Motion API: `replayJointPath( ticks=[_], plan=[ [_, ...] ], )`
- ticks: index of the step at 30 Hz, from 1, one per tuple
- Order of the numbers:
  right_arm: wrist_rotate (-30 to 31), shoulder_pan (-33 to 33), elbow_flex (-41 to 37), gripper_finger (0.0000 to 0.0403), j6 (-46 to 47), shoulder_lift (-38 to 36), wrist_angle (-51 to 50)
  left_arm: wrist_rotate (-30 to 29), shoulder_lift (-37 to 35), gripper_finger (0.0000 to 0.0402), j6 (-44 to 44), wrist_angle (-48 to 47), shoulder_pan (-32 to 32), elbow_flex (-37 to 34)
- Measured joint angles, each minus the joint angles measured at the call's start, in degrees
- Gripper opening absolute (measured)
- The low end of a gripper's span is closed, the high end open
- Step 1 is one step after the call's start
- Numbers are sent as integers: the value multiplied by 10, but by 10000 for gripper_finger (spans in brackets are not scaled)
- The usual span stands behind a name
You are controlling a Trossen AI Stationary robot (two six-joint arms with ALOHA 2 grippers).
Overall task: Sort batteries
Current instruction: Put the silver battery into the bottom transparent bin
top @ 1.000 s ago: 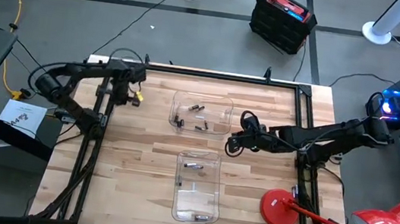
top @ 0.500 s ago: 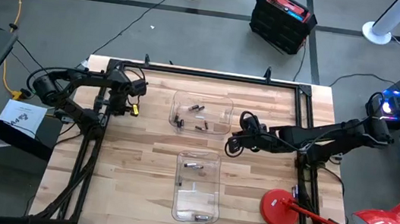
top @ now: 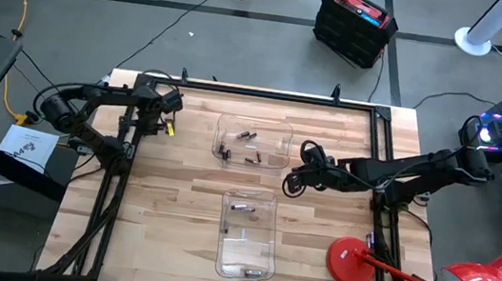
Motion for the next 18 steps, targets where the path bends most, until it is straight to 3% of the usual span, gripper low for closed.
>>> replayJointPath(
  ticks=[5, 8, 11, 13, 18],
  plan=[
    [-3, -3, 0, 0, 6, 0, 0, -52, 1, 0, 62, 86, 36, 17],
    [-3, -3, 0, 0, 12, 0, 0, -44, 0, 0, 71, 153, 45, 27],
    [-3, -3, 0, 0, 22, 0, 0, -16, 1, 0, 52, 157, 43, 30],
    [-3, -3, 0, 0, 30, 0, 0, 17, 1, 0, 96, 182, 34, 37],
    [-3, -3, 0, 0, 32, 0, 0, 32, -15, 0, 159, 139, 15, 53]
  ],
)
